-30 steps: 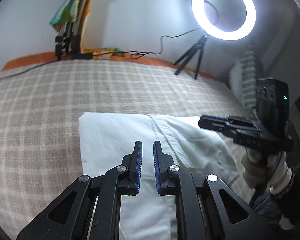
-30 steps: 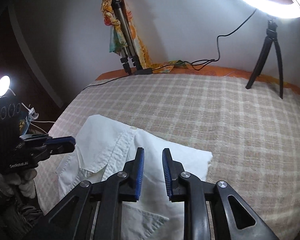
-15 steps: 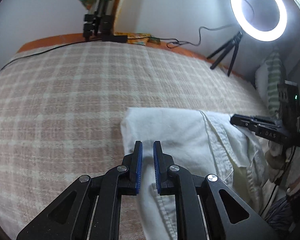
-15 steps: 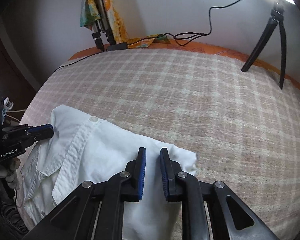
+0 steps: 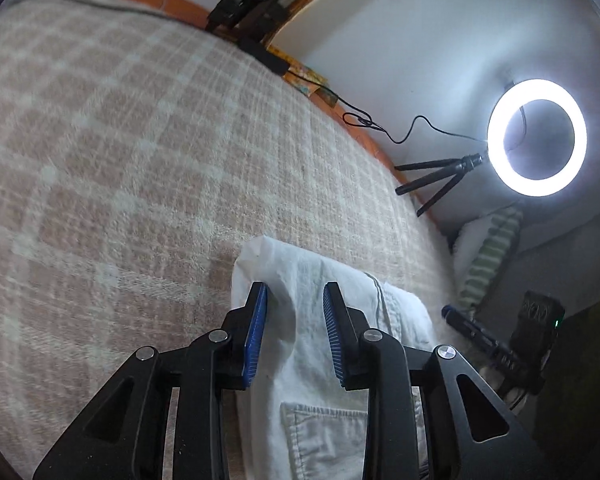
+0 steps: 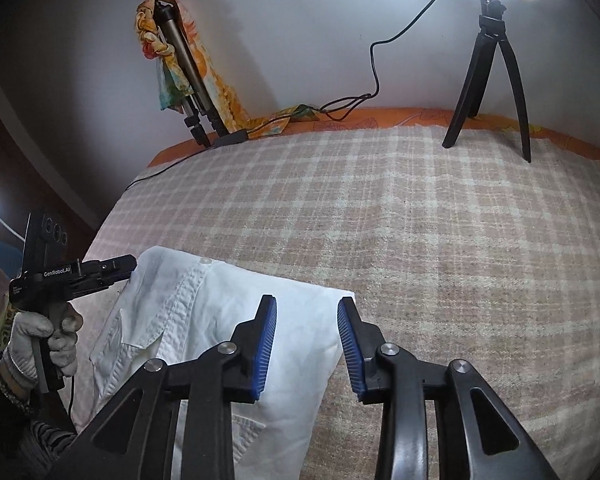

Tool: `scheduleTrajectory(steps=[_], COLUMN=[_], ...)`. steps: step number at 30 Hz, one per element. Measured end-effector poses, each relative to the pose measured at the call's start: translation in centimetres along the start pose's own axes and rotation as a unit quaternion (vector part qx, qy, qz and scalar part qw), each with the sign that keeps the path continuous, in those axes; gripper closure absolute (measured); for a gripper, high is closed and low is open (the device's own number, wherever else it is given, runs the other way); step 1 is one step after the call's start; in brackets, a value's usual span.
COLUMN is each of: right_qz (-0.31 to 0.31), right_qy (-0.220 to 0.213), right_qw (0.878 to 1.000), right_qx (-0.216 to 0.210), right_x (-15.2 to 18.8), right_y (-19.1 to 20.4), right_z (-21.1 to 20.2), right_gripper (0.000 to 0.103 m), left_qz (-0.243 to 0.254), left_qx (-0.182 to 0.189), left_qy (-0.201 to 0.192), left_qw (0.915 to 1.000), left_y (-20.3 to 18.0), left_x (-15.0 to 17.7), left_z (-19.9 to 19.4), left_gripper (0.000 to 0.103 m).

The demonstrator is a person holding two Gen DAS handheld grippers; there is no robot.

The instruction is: Fold small clothes

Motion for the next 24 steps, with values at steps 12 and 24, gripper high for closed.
scheduleTrajectory(steps=[12, 24], right_qz=[-0.188, -0.249], right_qy=[0.043, 0.089], right_qw=[0.974, 0.962], right_qx=[-0.122, -0.071], right_x=[4.2, 8.7], right_y=[18.9, 19.3], right_z=[3.5, 6.9], right_gripper=[0.075, 0.077], left_qz=[-0.014, -0.058], left_qx=[0.014, 0.04], left_qy=[0.022, -0.02], left_qw=[0.9996, 0.9973], left_y=[0.9, 1.9], left_x=[-0.2, -2.2], left_z=[-0.1, 0.9], left_gripper=[0.076, 0.079])
Point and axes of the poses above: each gripper's, at about its wrist camera, not at the fingertips, and z roughly the way its jaws point, y to its left, x to its underside, the point moved 1 cm from there along z, roughly the way its jaws point, and after that the axes turned 1 degree about -y, right-handed, at the moved point
